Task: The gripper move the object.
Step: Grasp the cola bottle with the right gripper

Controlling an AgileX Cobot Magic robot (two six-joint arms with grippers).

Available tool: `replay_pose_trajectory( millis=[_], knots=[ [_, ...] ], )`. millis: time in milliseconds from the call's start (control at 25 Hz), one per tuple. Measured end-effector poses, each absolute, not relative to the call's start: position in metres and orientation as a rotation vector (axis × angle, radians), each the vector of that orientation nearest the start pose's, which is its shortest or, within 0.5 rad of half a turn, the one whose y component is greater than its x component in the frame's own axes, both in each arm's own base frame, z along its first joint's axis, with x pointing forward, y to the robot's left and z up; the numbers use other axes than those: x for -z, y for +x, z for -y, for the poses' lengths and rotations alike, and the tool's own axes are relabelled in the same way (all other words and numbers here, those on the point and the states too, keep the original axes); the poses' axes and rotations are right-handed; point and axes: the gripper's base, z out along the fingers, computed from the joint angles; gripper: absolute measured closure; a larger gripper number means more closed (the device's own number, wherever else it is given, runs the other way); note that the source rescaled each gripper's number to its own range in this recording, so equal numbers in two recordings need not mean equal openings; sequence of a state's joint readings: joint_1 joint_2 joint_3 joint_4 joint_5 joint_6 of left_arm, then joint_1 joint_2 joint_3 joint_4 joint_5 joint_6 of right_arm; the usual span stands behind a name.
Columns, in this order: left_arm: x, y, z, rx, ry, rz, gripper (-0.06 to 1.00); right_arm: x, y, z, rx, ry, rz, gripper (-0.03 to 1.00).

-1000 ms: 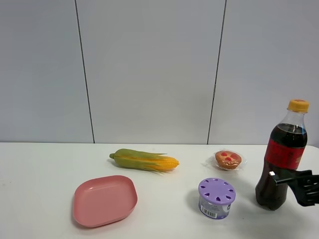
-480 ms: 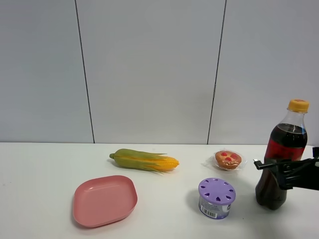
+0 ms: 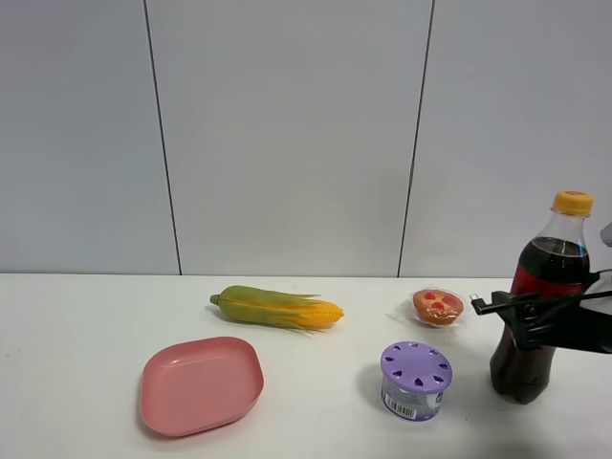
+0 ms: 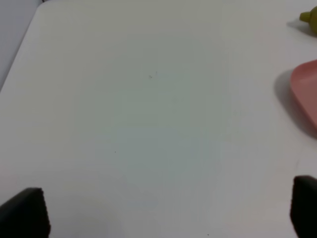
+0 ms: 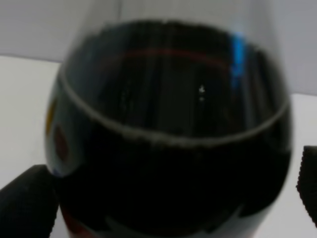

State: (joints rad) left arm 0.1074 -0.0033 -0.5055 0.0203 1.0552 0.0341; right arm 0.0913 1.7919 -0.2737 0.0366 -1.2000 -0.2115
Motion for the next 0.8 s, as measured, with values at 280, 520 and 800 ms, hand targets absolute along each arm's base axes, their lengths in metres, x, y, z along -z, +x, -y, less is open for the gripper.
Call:
replay_pose_trajectory(
  millis=[280, 520, 800],
  knots=[
    [-0.279, -0.006, -0.001, -0.113, -0.075, -2.03, -0.06, -0.115, 0.259, -0.024, 0.085, -0.273, -1.795, 0.01],
    [-0.279, -0.006, -0.001, -0.113, -0.075, -2.03, -0.06, -0.116, 0.261, -0.025, 0.075, -0.274, -1.786, 0.04],
    [-0.279, -0.006, -0.001, -0.113, -0.075, -2.03, -0.06, -0.116, 0.261, -0.028, -0.046, -0.184, -1.795, 0.9]
  ],
)
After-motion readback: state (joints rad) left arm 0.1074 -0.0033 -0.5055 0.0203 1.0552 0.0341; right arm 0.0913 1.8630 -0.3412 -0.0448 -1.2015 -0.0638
